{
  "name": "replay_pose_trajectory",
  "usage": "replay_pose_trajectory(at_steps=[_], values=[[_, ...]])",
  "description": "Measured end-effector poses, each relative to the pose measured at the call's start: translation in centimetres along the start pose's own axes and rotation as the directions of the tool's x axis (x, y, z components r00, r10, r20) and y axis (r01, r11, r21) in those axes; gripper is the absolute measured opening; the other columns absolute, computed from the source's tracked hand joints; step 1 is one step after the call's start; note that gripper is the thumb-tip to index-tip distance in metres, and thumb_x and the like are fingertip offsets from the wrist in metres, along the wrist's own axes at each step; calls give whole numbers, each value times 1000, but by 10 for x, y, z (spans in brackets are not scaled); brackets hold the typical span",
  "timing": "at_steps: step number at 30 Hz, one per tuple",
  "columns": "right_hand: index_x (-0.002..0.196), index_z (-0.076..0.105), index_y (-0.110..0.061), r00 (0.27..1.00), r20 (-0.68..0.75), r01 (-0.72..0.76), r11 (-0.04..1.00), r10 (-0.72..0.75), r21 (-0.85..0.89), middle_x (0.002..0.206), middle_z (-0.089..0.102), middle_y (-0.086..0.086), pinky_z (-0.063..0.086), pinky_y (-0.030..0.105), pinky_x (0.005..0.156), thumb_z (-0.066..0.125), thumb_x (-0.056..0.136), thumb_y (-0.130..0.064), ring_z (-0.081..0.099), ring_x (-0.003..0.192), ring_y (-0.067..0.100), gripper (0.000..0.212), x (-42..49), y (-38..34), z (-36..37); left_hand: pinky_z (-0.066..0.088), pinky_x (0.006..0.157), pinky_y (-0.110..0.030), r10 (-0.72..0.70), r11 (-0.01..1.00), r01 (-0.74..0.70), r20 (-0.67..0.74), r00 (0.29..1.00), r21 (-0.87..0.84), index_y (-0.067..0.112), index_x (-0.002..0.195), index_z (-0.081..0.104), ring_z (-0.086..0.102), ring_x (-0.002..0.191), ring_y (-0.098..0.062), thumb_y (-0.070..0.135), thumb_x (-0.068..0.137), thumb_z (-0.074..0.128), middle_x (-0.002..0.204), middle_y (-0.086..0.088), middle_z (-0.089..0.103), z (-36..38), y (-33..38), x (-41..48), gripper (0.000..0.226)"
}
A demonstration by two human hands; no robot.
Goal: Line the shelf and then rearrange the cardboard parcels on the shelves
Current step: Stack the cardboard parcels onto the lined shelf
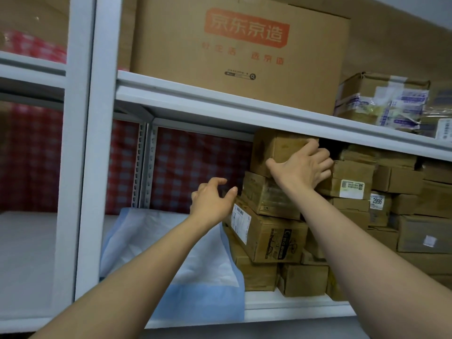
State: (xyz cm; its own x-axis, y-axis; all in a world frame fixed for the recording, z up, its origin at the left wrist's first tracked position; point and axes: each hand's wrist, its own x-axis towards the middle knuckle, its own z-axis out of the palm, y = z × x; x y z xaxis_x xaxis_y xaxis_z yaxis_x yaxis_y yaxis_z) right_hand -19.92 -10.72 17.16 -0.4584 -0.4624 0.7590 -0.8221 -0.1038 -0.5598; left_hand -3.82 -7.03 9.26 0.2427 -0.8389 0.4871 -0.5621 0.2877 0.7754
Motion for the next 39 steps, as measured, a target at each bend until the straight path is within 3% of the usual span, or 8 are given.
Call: replay_pose_trajectory(at_steps=[12, 14, 18, 22, 29, 31, 35, 39], values=[[120, 26, -17, 952, 191, 166, 926, -240, 338, 122, 33, 5, 37, 44, 103, 76, 68, -44, 42, 113, 26, 77, 2, -22, 7, 40, 109, -49, -87, 975, 65, -97, 991, -212, 25, 146, 35, 41, 133, -29, 58, 93, 47, 146, -7, 43, -12, -29, 30, 64], [118, 23, -23, 914, 282, 141, 879, -293, 455, 122, 32, 2, 43, 43, 100, 76, 72, -41, 43, 114, 25, 73, -2, -21, 7, 35, 112, -51, -167, 941, 106, -170, 971, -320, 24, 151, 27, 36, 138, -31, 59, 95, 41, 151, -8, 37, -21, -35, 36, 68], [123, 22, -28, 796, 449, 113, 829, -405, 548, 126, 36, -1, 42, 20, 78, 75, 79, -35, 45, 111, 15, 69, -19, -27, 12, 32, 113, -55, -410, 797, 250, -190, 892, -549, 27, 152, 26, 34, 140, -35, 69, 91, 25, 155, -8, 34, -41, -61, 56, 74], [124, 41, -28, 669, 665, -12, 889, -333, 458, 123, 50, -3, 47, 26, 80, 68, 81, -51, 54, 102, 11, 56, -43, -37, 37, 37, 111, -52, -529, 634, 339, -70, 846, -696, 21, 148, 35, 49, 130, -32, 71, 91, 18, 146, -9, 49, -55, -93, 61, 77], [117, 50, -24, 483, 866, -330, 889, -129, 317, 104, 62, -2, 58, 43, 85, 51, 97, -39, 62, 93, 17, 25, -106, -43, 100, 38, 110, -49, -498, 810, 325, -278, 821, -488, 21, 145, 39, 46, 129, -35, 52, 100, 32, 146, -11, 45, -66, -131, 62, 55], [117, 48, -23, 493, 867, -411, 858, -73, 306, 101, 60, -3, 60, 39, 79, 51, 98, -33, 61, 88, 15, 22, -119, -39, 118, 41, 107, -45, -464, 852, 340, -272, 843, -398, 25, 145, 38, 49, 124, -37, 44, 98, 42, 145, -14, 39, -62, -137, 65, 51], [129, 45, -22, 538, 843, -460, 848, 30, 263, 124, 52, 6, 62, 37, 66, 58, 87, -31, 61, 99, 24, 45, -127, -37, 156, 49, 99, -45, -374, 922, 323, -275, 886, -213, 34, 136, 48, 49, 120, -34, 25, 81, 53, 138, -13, 46, -47, -155, 78, 56], [146, 24, -28, 504, 861, -521, 819, 67, 242, 139, 46, 5, 62, 39, 72, 58, 75, -31, 60, 110, 29, 78, -127, -23, 221, 31, 108, -48, -358, 928, 372, -312, 880, -16, 38, 132, 52, 33, 132, -31, 10, 80, 52, 147, -3, 40, -31, -160, 94, 60]])
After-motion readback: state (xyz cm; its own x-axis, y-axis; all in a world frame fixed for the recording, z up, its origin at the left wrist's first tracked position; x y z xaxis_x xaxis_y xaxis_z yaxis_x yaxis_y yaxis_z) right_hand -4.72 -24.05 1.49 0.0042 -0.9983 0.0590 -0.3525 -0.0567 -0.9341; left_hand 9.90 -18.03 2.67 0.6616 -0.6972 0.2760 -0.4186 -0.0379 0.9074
